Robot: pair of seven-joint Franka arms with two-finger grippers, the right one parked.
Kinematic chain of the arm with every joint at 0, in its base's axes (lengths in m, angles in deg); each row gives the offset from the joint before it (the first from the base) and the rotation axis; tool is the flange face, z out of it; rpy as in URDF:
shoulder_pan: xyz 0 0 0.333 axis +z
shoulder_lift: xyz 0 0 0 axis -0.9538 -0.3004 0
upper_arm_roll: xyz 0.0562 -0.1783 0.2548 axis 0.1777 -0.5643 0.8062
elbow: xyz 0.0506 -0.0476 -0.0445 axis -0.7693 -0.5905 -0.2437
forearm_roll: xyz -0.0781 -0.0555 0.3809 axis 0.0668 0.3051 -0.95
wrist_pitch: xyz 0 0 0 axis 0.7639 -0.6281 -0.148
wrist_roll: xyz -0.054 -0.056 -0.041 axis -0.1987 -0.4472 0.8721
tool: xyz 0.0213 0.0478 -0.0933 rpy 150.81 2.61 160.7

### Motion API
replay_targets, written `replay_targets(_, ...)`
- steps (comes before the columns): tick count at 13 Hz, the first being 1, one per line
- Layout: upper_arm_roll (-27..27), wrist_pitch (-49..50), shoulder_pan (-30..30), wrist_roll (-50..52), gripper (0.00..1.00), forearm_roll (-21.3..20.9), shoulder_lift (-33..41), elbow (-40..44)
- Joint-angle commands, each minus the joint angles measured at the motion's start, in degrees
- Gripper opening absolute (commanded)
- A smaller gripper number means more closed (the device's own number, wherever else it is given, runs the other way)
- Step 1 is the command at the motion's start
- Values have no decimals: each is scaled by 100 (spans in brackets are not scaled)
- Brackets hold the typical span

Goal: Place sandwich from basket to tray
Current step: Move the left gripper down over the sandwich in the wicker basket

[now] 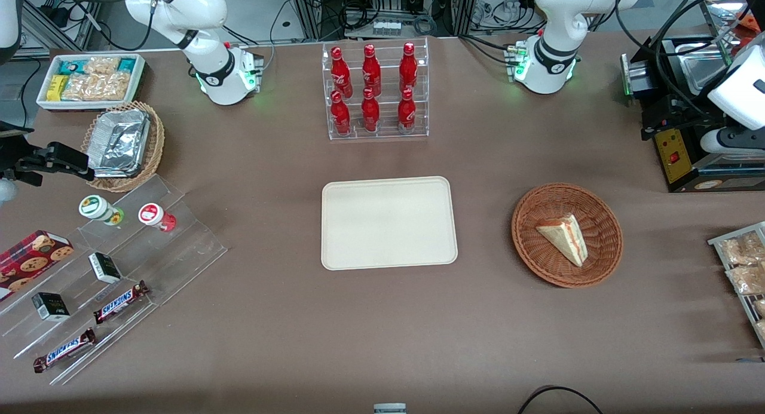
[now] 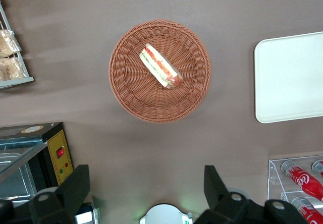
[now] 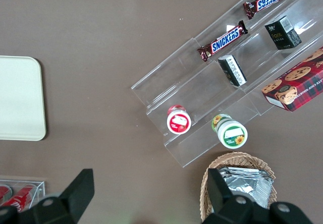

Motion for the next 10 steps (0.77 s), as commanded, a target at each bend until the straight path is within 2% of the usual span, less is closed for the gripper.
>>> replay_targets(1, -5, 119, -30, 74, 100, -60, 33, 53)
replay_targets(4, -5, -82, -30, 74, 100, -95, -19, -140)
replay_targets(10, 4, -1767, -30, 758, 100, -113, 113, -1773)
